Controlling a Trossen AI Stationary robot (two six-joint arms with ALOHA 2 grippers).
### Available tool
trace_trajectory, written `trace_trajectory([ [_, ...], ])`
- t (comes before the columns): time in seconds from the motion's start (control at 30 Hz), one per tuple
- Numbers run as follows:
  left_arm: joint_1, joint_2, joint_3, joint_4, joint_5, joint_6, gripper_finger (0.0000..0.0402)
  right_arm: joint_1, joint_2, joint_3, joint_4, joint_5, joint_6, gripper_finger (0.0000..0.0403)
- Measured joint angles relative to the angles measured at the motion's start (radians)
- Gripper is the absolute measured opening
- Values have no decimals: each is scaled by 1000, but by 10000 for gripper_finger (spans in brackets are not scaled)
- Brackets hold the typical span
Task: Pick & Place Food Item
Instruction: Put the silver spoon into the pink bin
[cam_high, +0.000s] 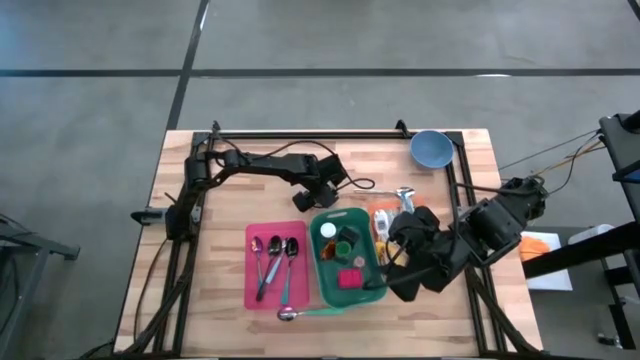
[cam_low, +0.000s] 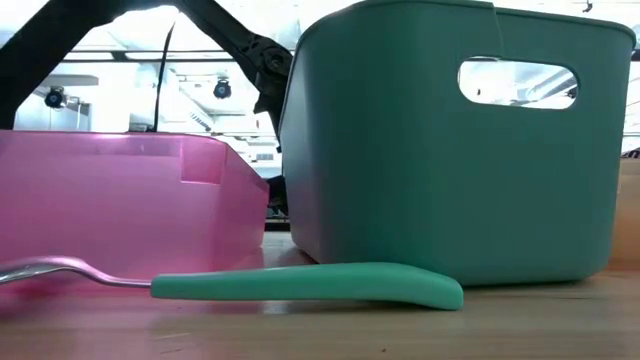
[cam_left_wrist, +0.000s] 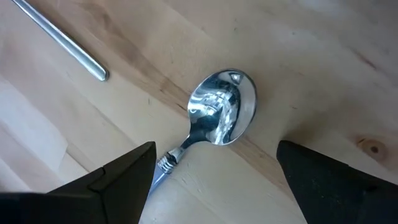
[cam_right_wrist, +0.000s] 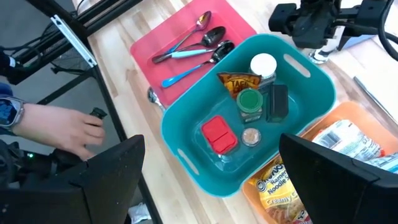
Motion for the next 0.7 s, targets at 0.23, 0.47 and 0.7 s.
trace_trajectory([
  [0.23,0,1,-1,-12,0,-59,347,9,0,0,2,5,-1,368],
  [0.47,-1,1,0,-53,25,-131,347,11,0,1,2,5,-1,368],
  [0.7,-3,-7,33,-97,41,-382,347,18,0,1,2,20,-15,368],
])
